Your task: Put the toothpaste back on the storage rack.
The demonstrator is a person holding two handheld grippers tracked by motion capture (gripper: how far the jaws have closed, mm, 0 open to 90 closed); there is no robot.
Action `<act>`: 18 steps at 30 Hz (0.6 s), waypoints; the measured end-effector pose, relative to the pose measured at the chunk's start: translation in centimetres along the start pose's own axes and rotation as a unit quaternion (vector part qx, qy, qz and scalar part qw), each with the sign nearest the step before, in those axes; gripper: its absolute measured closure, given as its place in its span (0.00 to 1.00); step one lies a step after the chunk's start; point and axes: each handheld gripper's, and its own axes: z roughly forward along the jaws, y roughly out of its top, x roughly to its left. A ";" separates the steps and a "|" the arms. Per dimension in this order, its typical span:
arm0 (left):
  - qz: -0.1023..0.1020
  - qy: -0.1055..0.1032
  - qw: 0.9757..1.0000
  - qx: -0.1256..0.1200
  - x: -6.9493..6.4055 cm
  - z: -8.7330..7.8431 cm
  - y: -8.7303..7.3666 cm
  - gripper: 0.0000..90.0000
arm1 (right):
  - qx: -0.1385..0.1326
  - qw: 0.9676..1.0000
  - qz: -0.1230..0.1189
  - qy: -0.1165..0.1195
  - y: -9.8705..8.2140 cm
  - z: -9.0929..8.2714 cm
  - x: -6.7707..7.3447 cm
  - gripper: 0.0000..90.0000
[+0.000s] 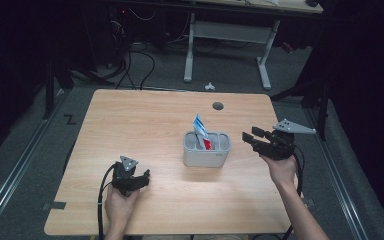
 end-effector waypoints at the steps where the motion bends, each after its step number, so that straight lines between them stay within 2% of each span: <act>1: 0.000 0.000 1.000 0.000 0.0 0.0 0.0 0.31 | 0.000 1.000 0.001 -0.001 -0.1 -0.1 -0.1 0.56; 10: 0.000 0.000 1.000 0.000 0.0 0.0 0.0 0.31 | 0.001 1.000 0.017 -0.009 -1.2 -0.7 -1.0 0.56; 18: 0.000 0.000 1.000 0.000 0.0 0.0 0.0 0.31 | 0.001 1.000 0.023 -0.016 -2.0 -1.2 -1.4 0.56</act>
